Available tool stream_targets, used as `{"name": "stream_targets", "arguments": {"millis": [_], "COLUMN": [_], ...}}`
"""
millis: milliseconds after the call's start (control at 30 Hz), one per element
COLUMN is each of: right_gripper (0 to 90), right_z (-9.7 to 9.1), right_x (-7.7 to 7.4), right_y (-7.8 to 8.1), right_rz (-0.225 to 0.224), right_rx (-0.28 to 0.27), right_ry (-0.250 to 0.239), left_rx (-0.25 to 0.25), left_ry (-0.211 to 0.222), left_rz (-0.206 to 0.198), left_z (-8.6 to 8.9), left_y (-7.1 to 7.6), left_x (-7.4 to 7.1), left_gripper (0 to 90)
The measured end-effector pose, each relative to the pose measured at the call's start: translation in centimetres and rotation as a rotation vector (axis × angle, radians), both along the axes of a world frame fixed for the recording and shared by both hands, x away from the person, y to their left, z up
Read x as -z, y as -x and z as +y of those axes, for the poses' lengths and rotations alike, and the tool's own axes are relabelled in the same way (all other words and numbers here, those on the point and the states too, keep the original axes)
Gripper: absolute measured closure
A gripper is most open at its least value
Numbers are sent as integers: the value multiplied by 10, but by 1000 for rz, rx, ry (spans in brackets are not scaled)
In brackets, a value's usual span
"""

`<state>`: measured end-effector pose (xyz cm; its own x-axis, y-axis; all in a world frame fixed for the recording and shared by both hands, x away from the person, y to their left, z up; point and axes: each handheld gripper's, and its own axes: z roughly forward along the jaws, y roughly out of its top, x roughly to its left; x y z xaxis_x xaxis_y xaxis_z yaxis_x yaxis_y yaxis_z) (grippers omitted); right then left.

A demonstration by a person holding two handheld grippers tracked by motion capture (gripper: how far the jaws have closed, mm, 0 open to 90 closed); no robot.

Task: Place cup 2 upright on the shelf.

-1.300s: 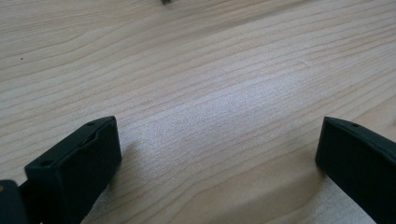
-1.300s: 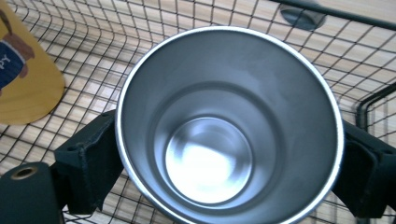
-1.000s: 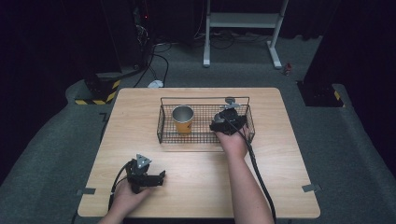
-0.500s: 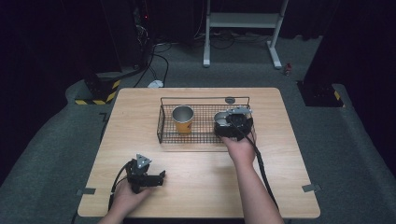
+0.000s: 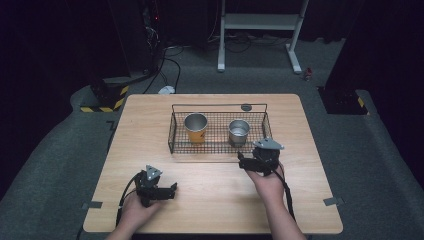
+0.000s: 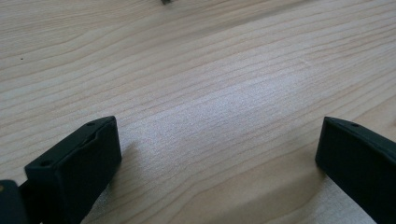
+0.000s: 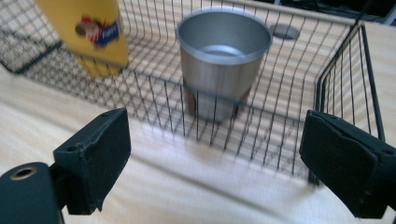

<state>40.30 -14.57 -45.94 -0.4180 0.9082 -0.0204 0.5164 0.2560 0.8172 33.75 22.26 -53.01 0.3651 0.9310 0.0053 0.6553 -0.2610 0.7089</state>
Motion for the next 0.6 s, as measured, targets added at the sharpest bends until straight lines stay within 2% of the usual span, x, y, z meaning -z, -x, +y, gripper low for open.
{"name": "stream_targets", "arguments": {"millis": [367,600], "right_gripper": [93,94], "right_z": [-20,-20], "right_x": [39,60], "right_y": [40,53], "right_rz": [28,61], "right_rx": [6,-16], "right_ry": [5,38], "left_rx": [0,0], "left_ry": [0,0], "left_rz": [0,0], "left_z": [0,0], "left_y": [0,0], "left_x": [0,0], "left_gripper": [6,6]}}
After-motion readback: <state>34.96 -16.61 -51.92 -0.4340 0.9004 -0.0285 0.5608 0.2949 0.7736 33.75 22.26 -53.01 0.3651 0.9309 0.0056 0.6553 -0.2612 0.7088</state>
